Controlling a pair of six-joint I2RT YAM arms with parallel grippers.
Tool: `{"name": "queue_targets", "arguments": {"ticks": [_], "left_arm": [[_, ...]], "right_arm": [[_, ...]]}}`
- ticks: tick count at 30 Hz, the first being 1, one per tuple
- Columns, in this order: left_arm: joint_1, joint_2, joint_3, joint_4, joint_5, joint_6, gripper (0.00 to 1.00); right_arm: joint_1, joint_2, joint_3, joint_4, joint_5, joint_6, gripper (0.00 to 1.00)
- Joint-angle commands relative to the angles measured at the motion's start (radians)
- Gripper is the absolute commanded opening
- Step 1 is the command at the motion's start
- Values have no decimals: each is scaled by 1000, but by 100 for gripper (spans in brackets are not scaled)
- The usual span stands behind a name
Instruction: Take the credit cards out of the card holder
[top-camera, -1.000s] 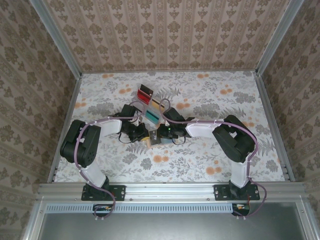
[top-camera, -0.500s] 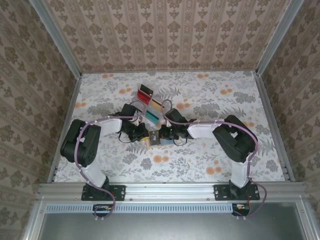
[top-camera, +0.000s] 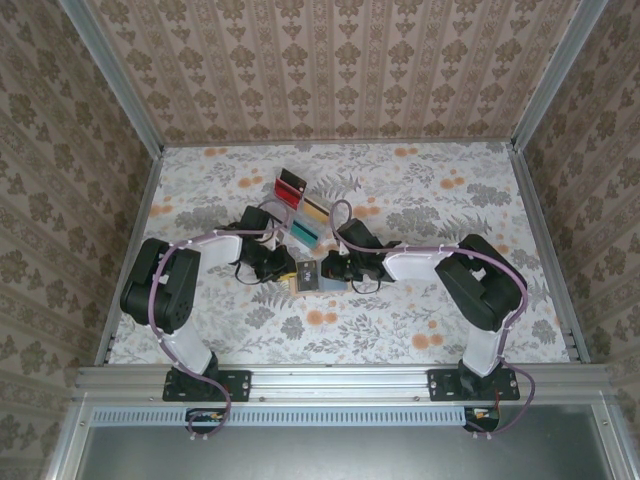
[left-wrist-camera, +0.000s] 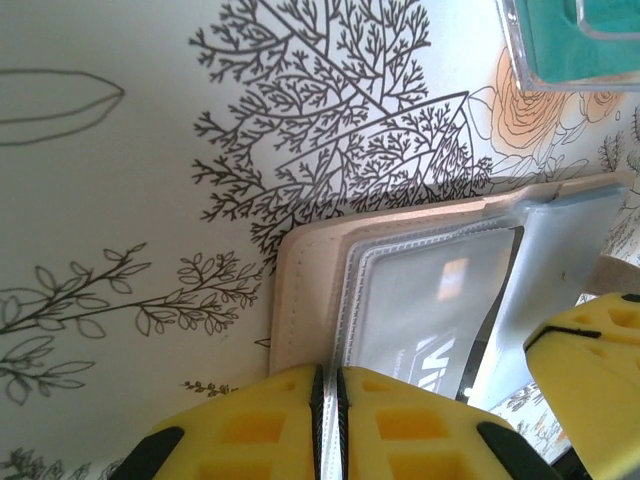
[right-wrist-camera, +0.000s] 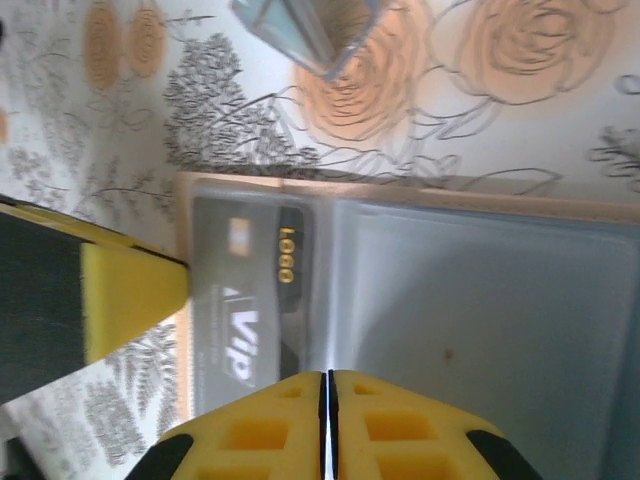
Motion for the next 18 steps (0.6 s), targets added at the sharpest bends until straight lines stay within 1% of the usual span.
{"name": "queue_targets", "arguments": {"ticks": [1, 4, 6, 9, 12, 16, 18], "left_arm": [[5, 14, 24, -37, -3, 38, 15], [5, 20, 12, -32, -5, 39, 14], [5, 23, 2, -25, -3, 37, 14], [5, 32, -2, -21, -4, 37, 13], [4, 42, -2, -16, 3, 35, 13], [0, 49, -2, -16, 1, 27, 13], [-1, 50, -9, -11, 2, 23, 13]], "right_arm": [[9, 27, 20, 45, -99, 32, 17], [14, 35, 39, -23, -73, 70, 19], [17, 31, 48, -76, -38, 92, 23], [18, 31, 49, -94, -32, 101, 23], [18, 43, 52, -90, -49, 103, 23], [21, 53, 58, -68, -104, 109, 22], [25, 52, 66, -72, -106, 108, 21]]}}
